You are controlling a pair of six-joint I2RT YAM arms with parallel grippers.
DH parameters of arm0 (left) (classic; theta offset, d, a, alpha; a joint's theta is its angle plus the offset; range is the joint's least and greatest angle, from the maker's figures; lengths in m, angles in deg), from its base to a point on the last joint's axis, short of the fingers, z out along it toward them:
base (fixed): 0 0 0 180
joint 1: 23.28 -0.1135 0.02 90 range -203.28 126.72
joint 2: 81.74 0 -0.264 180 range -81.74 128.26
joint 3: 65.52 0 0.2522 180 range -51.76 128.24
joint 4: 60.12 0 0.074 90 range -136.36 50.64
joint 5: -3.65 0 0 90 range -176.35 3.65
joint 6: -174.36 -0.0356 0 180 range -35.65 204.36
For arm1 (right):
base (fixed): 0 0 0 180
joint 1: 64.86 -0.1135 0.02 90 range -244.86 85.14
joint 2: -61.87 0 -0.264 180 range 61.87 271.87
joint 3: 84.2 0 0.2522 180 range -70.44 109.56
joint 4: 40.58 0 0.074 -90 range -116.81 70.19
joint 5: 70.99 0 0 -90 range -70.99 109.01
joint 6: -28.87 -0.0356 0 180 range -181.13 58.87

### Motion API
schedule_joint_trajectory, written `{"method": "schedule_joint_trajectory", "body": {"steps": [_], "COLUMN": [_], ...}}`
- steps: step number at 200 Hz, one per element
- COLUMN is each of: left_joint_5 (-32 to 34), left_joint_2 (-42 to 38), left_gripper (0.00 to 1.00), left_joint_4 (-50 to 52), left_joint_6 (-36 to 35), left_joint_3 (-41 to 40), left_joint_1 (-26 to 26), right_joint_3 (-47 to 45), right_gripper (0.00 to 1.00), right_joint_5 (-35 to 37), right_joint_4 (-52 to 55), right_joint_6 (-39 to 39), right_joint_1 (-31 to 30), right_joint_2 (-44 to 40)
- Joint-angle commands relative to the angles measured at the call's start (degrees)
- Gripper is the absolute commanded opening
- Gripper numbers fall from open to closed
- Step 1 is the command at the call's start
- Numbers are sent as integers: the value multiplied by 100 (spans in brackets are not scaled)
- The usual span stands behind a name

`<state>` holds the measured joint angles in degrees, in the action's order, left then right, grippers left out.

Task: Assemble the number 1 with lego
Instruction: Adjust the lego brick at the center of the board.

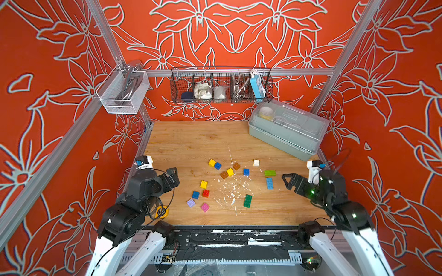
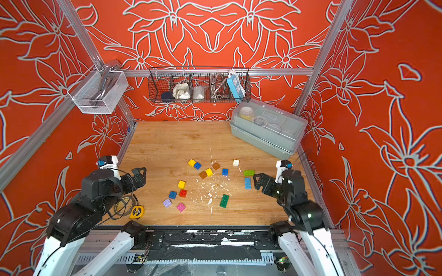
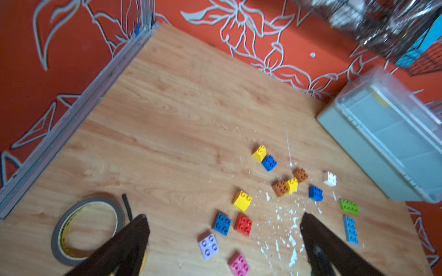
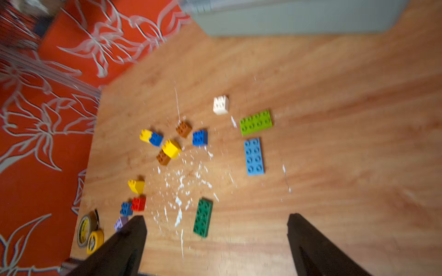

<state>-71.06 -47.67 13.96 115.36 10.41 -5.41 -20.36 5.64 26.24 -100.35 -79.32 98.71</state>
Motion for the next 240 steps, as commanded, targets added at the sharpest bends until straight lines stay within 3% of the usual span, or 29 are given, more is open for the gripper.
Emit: {"method": "schedule_joint_trajectory", "body": {"steps": [1,28,68,86,148,240], "left_joint_5": [-79,345,-887,-1031,-1256,-1239], "left_joint_2": [197,423,163,150,531,509], "left_gripper": [99,99,99,99,99,99], "left_joint_4": [569,850,-7,-68,-143,-158], "left_joint_6": [56,336,-129,-173,-212,-206], "left_joint_3": [15,53,-426,-451,-496,-513], "left_joint_1": [52,145,371,444,476,481], "right_joint_3": [237,-84,-805,-778,19,907], "right_gripper": [90,85,80,80,80,77], "right_joint_5": [-42,942,1773,1860,1978,1552], "right_joint_4": [1196,829,-638,-1102,-1897,-2401], "right_joint_6": [-83,-1048,-2221,-2345,-2459,-2280], "right_joint_1": [-389,-1496,-2815,-3195,-3664,-4102], "right_joint_2": [736,845,1721,2386,4552,6056]}}
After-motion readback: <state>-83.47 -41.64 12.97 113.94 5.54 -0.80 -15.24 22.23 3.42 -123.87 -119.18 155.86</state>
